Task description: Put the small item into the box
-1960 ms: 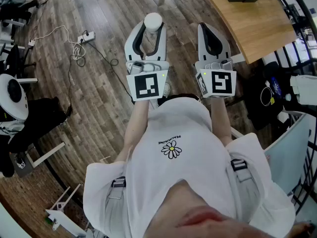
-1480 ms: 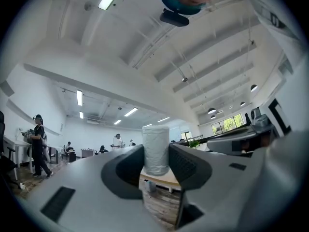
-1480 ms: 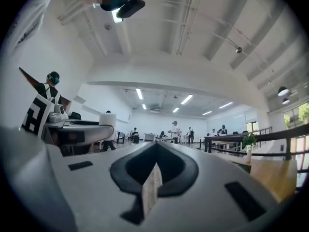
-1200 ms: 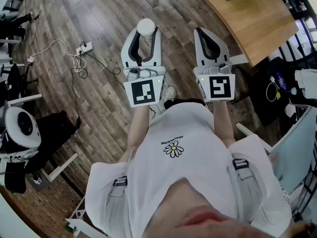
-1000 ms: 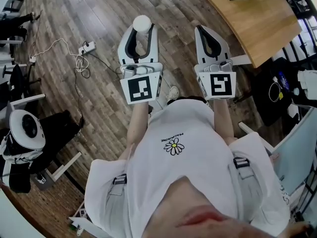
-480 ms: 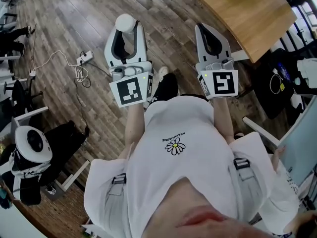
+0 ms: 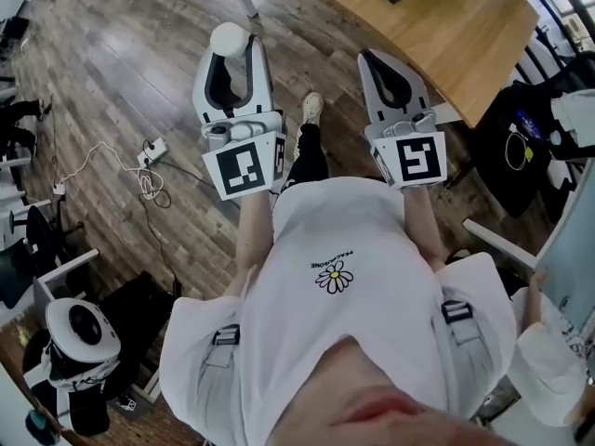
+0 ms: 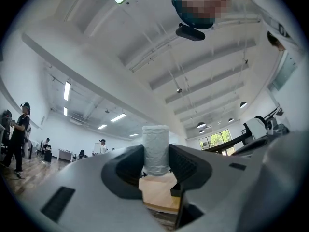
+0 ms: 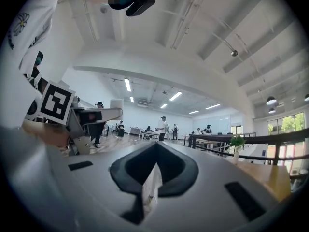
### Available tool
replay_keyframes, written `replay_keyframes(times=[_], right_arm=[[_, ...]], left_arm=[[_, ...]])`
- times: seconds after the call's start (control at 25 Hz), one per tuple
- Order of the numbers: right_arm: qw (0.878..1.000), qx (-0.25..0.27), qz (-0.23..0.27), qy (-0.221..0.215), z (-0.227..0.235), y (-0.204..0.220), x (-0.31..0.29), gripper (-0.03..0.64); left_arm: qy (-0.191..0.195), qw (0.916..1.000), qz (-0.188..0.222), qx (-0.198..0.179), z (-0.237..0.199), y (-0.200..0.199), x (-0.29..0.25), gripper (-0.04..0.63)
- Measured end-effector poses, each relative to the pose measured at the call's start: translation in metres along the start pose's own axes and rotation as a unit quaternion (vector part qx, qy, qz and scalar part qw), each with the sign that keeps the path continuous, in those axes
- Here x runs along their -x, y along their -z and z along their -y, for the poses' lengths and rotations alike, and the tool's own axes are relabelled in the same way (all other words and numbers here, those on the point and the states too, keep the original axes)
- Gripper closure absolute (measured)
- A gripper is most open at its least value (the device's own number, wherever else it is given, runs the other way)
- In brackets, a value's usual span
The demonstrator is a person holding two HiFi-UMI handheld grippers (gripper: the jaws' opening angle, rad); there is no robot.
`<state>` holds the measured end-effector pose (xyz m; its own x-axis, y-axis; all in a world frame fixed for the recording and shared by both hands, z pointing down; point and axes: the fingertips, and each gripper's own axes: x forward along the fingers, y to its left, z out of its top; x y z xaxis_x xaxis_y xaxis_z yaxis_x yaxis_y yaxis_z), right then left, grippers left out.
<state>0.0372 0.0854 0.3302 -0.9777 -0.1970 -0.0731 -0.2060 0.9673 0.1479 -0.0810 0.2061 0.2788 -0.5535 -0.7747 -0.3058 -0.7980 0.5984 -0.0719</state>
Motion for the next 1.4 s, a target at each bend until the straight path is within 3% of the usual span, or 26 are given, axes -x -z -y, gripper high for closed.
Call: replay_keyframes(times=[0.4, 0.64, 0.8, 1.0, 1.16, 1.4], right_arm=[[0.999, 0.007, -0.011, 0.035, 0.062, -0.006, -0.114, 0.611], [0.998, 0.003, -0.001, 0.062, 0.104, -0.012, -0.198, 0.611], [0.996, -0.032, -0.004, 0.082, 0.131, -0.003, -0.24, 0.611], [0.991, -0.068, -0.027, 0.114, 0.156, 0.026, -0.269, 0.611], [0.988, -0.069, -0.029, 0.132, 0.167, 0.021, -0.275, 0.611], [0.991, -0.042, -0.024, 0.127, 0.173, 0.019, -0.298, 0.611]], left_arm=[[0.076, 0.9964, 0.019, 0.033, 0.005, 0.02, -0.147, 0.423], [0.107, 0.9931, 0.02, 0.044, -0.016, 0.035, -0.235, 0.423], [0.147, 0.9881, 0.007, 0.044, -0.017, 0.056, -0.289, 0.423], [0.174, 0.9821, -0.02, 0.069, -0.015, 0.1, -0.323, 0.423], [0.189, 0.978, -0.027, 0.083, -0.009, 0.103, -0.333, 0.425], [0.168, 0.9808, -0.024, 0.095, -0.019, 0.114, -0.353, 0.425]])
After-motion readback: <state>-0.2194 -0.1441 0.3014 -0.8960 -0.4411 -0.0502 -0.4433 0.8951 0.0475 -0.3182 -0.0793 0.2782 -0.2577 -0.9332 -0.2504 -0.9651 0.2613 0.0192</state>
